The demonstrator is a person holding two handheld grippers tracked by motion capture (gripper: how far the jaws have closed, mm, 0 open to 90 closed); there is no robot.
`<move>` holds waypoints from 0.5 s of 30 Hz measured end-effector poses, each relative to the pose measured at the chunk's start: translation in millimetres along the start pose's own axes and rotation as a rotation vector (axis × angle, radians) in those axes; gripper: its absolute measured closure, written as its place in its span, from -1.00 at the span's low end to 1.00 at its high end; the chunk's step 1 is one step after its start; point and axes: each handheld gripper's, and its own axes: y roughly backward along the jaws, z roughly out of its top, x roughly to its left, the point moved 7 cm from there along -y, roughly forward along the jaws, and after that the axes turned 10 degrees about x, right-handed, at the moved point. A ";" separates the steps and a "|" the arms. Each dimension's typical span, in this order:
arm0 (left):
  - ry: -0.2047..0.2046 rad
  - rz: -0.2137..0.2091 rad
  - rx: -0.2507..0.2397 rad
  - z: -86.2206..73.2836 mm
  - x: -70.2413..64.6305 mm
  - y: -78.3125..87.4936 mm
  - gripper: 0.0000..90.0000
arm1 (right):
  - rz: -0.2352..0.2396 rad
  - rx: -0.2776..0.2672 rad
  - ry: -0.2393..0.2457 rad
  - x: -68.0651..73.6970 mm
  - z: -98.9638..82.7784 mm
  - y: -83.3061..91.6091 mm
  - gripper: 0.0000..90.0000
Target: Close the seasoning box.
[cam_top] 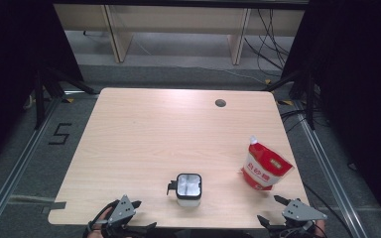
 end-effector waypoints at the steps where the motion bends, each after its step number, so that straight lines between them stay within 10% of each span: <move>1: 0.000 0.000 0.000 0.0 0.0 0.0 -0.65 | 0.000 0.000 0.000 0.0 0.0 0.0 -0.64; 15: 0.003 -0.001 0.000 0.3 0.2 -0.2 -0.65 | 0.022 0.002 -0.008 1.2 -0.2 -1.3 -0.64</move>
